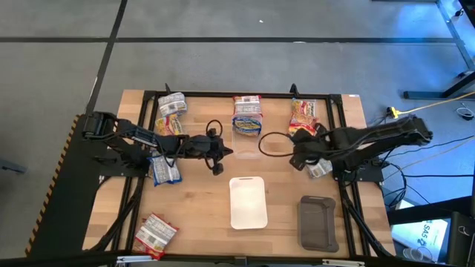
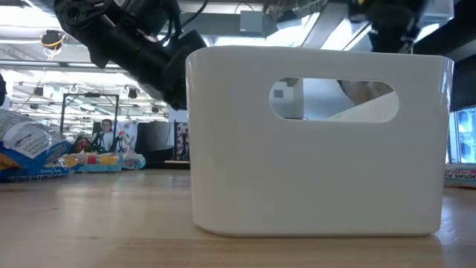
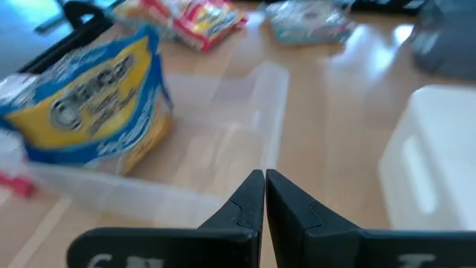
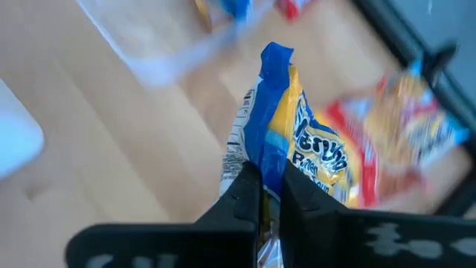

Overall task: Sort Maruchan noodles
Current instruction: Put the blue noodle pack into the transparent bin

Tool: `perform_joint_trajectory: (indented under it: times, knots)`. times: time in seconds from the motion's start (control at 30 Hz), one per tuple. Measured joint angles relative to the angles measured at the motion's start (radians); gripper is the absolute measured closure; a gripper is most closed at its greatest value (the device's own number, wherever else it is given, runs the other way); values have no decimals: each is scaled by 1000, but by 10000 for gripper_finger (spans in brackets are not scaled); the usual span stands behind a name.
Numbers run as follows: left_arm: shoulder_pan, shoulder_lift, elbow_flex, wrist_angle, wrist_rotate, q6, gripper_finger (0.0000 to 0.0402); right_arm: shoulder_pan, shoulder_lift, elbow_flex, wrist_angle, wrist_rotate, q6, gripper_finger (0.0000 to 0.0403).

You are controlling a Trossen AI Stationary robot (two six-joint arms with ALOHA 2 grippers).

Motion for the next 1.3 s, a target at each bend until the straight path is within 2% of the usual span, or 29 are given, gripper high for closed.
perform_joint_trajectory:
  times: [0.1,0.23,0.47,0.57,0.7,0.87,1.0,1.13,1.3]
  knots:
    - [0,0,0,62,36,-11,392,0,-10,0,76,45,-107,401]
    - [0,0,1,118,35,-59,392,0,-5,-9,199,83,-258,401]
    - [3,0,1,213,23,-159,385,0,-4,-115,490,141,-534,401]
    - [18,-4,1,260,40,-210,360,0,-3,-179,643,141,-662,401]
    - [47,-8,1,283,76,-280,305,0,-3,-265,835,140,-838,401]
    - [85,-8,1,318,131,-388,230,0,0,-357,1077,141,-1135,401]
    - [121,-8,1,352,140,-514,184,0,17,-410,1257,140,-1408,401]
    - [153,-8,1,355,143,-641,168,0,57,-430,1415,147,-1669,401]
    - [160,-8,1,402,127,-709,169,-4,120,-430,1535,159,-1900,401]
